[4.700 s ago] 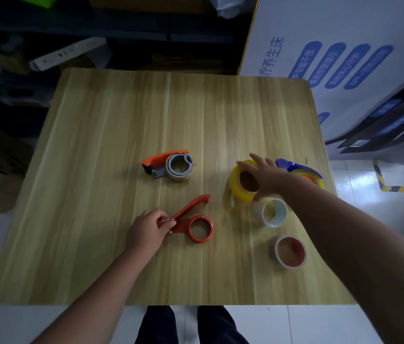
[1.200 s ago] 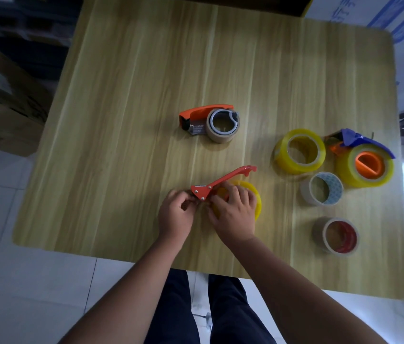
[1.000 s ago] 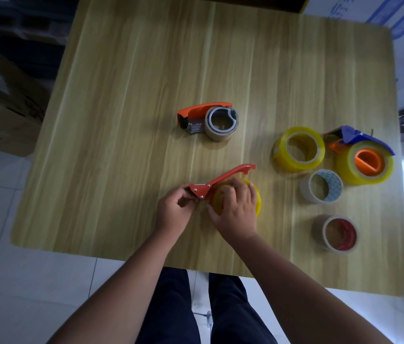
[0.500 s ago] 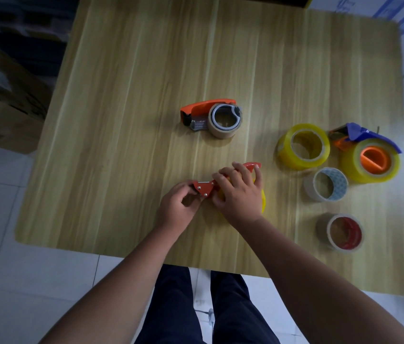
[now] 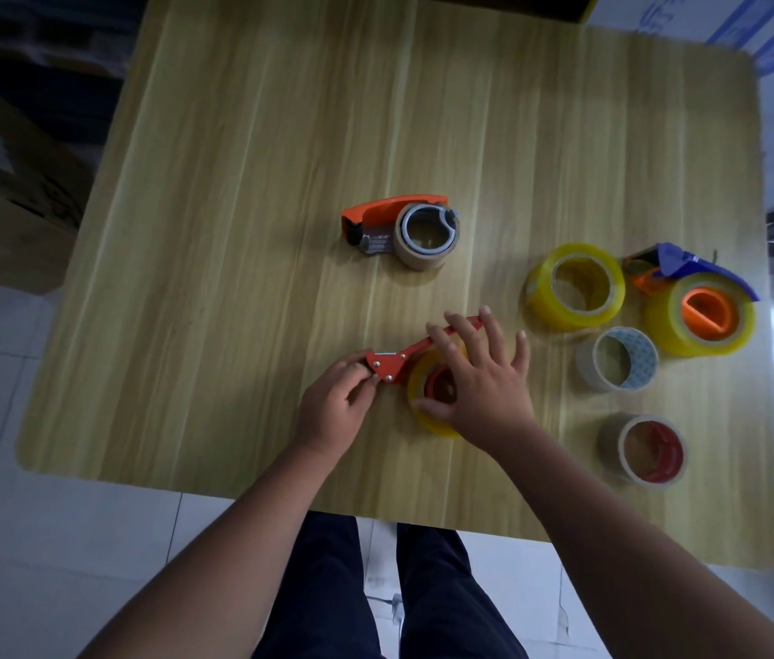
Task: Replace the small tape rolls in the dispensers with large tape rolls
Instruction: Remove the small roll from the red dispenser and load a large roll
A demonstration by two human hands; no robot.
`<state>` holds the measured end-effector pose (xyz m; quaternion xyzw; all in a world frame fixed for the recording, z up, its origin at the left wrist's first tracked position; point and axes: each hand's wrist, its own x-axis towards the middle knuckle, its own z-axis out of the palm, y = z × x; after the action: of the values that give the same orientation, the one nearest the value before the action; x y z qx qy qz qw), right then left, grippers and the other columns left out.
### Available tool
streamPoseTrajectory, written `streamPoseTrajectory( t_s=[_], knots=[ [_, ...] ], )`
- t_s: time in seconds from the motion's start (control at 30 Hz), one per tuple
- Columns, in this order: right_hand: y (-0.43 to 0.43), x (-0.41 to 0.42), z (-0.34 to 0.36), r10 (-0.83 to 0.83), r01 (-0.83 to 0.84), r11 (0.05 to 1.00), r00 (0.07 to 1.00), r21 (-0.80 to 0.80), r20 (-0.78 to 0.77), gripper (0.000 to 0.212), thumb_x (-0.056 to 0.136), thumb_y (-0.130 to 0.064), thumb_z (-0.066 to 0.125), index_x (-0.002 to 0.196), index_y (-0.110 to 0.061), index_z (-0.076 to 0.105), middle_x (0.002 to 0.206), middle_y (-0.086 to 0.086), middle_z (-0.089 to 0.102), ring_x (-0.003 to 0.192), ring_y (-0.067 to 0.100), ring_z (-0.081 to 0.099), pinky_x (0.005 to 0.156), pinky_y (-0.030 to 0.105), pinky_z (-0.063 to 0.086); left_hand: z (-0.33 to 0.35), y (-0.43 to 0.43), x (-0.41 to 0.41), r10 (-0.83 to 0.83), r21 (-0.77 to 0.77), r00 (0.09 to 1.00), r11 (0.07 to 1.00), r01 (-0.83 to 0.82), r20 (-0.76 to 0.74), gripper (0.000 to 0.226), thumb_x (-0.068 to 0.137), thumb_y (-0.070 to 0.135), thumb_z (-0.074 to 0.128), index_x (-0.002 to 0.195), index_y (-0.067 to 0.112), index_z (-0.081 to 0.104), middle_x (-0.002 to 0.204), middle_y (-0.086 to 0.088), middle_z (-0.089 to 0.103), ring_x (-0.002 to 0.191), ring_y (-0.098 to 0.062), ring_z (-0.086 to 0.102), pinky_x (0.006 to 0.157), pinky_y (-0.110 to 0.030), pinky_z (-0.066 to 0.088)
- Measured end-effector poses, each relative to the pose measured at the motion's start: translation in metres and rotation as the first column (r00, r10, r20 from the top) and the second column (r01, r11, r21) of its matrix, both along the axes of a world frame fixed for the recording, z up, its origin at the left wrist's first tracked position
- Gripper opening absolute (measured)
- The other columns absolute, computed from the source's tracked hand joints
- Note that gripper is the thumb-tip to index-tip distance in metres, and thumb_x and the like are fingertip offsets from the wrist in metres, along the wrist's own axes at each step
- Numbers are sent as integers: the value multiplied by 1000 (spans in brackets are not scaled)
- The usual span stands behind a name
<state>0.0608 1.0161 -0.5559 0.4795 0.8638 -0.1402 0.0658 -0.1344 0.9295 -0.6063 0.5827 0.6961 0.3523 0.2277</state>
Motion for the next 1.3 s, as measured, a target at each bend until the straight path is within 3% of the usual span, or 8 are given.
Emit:
streamPoseTrajectory(
  t_s=[0.1,0.27,0.4,0.6,0.67,0.77,1.0,1.3],
  knots=[
    [6,6,10,90,-74,991,985,-108,151,119,66,-86,53,153,-37,-13,164,-5,-8,147,31,-24,112,70,4,-2,3,-5,-37,-15,999,999,37,1,21,92,23,55,98,8,68,114,-9,68,106,-18,65,83,-32,55],
    [9,7,19,100,-73,985,981,-159,169,122,67,-82,58,149,-41,-22,163,-7,-14,146,32,-25,110,74,7,-4,6,-10,-79,-57,997,995,78,-16,29,92,26,50,97,4,67,119,-11,65,107,-20,63,84,-34,55],
    [8,7,24,52,-25,981,989,-191,137,118,71,-71,68,149,-47,-18,163,-8,-6,149,31,-10,112,68,11,-5,5,-14,-102,-83,995,991,100,-18,31,93,29,48,97,3,66,121,-11,64,106,-19,62,84,-34,54],
    [-4,21,18,-97,102,990,993,-93,61,85,86,-39,65,153,-42,13,148,-5,41,130,25,40,99,47,33,6,5,-19,-107,-77,994,991,106,-10,24,89,29,54,85,9,67,125,-5,62,108,-14,60,84,-26,52],
    [-6,27,12,-137,141,977,990,-161,34,78,91,-42,58,154,-40,11,147,-6,43,129,24,43,102,46,32,9,5,-23,-91,-112,996,990,89,-8,17,87,25,61,81,10,66,130,-3,59,110,-11,58,86,-25,50],
    [-7,30,13,-131,131,980,991,-151,6,66,99,-47,41,155,-39,6,161,-4,24,145,24,23,112,55,23,9,5,-31,-85,-160,996,984,80,-26,13,83,23,68,76,12,65,130,-1,59,109,-13,60,85,-28,51],
    [-36,6,30,34,3,973,987,-232,155,124,69,-84,55,145,-40,-33,162,8,-23,147,39,-18,111,71,1,15,9,-37,-91,-259,995,963,78,-37,16,82,25,70,78,10,67,121,3,64,100,-11,62,81,-35,54],
    [-28,24,16,50,-37,982,997,-183,65,123,68,-57,76,150,-44,-15,155,16,7,137,47,17,102,58,38,27,1,-49,-41,-352,998,936,20,-50,8,80,23,75,80,16,71,112,13,57,96,-9,58,79,-24,41]
  ],
)
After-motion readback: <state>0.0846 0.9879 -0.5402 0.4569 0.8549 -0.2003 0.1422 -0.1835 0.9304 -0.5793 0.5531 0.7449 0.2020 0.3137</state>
